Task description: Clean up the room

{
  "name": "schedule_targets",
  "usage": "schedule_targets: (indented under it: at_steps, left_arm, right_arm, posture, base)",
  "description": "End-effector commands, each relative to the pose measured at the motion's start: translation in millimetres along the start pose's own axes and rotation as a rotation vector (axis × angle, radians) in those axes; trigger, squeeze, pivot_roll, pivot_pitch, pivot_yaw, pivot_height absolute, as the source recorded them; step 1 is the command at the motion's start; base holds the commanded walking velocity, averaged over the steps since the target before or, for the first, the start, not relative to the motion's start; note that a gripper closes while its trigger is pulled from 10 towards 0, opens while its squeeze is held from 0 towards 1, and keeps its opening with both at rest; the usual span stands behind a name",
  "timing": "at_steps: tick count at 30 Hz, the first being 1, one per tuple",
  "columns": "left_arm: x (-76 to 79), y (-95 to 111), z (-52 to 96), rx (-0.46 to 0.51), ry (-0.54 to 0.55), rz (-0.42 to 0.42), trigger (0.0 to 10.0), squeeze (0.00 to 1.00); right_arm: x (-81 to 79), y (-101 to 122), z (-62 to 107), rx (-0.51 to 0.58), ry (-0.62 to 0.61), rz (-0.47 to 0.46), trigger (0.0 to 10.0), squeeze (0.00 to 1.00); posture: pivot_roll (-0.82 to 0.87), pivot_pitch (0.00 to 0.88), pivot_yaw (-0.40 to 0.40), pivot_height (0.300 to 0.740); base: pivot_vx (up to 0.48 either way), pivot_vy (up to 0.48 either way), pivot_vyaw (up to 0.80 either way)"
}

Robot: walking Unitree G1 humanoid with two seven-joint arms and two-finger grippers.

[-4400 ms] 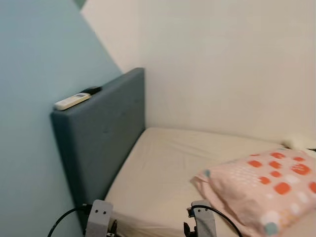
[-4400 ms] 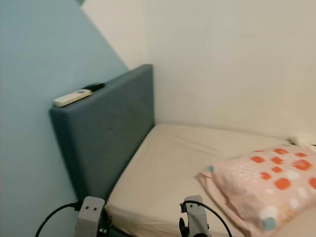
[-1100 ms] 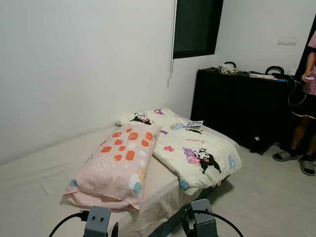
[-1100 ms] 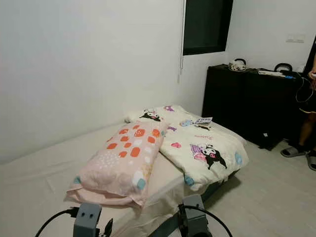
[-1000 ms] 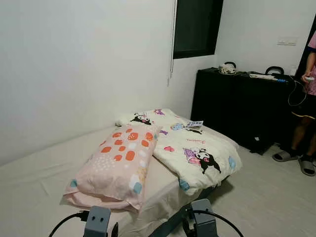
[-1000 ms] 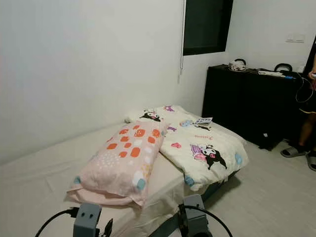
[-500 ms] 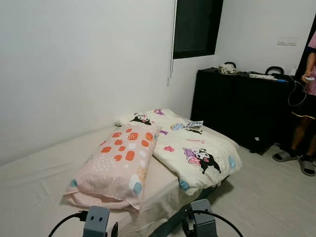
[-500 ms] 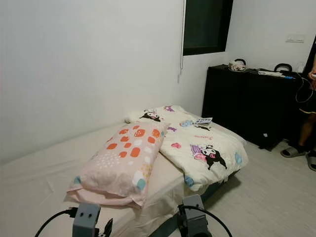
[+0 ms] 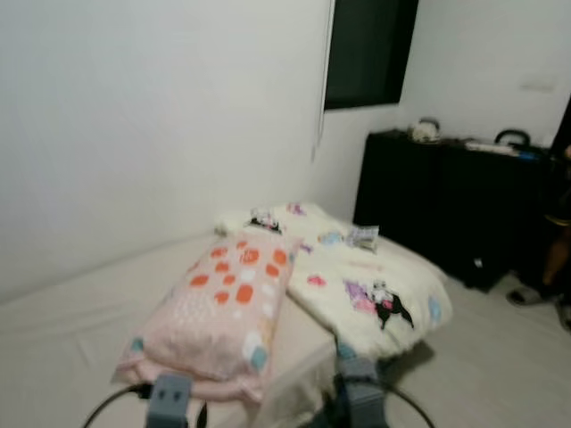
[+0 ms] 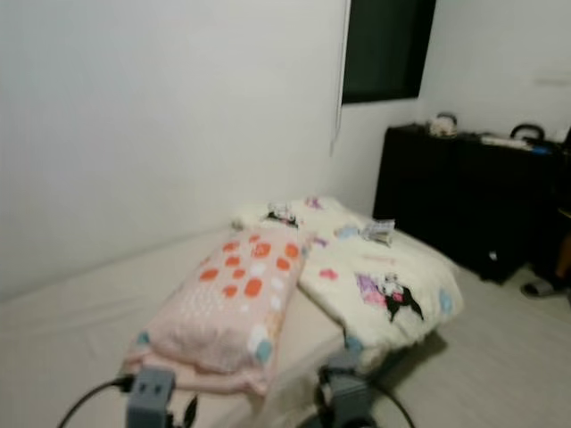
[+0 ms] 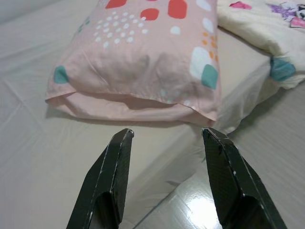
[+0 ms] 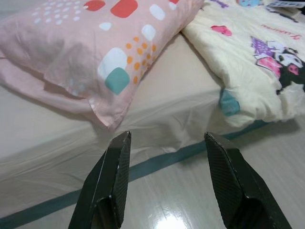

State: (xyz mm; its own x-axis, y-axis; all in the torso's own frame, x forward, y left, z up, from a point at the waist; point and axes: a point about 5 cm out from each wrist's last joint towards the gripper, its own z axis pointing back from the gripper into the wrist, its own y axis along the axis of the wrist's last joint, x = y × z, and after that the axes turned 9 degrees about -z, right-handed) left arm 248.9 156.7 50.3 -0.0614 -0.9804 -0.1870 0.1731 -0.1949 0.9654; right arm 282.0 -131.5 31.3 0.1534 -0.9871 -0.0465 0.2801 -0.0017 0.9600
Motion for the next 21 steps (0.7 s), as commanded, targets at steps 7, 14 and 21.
schedule_targets:
  at_steps: [7, 14, 21]
  left_arm:
    - [4.4, -0.5, 0.2, -0.008, -0.01, 0.011, 10.0, 0.0]
    - [4.4, 0.4, -0.9, -0.006, -0.007, 0.014, 10.0, 0.0]
    - [4.3, 0.8, -0.2, -0.003, -0.008, 0.013, 10.0, 0.0]
  right_arm:
    - [10.1, -4.0, 1.6, -0.028, -0.032, -0.008, 10.0, 0.0]
    - [11.1, -2.9, 0.5, -0.031, -0.035, 0.006, 10.0, 0.0]
    - [8.9, -4.7, 0.5, -0.052, -0.009, 0.044, 10.0, 0.0]
  posture:
    - [-0.05, 0.035, -0.025, 0.74]
    - [-0.05, 0.035, -0.024, 0.74]
    - [-0.05, 0.041, -0.024, 0.74]
  base:
    - [0.0, 0.0, 0.0]
    - [0.0, 0.0, 0.0]
    - [0.0, 0.0, 0.77]
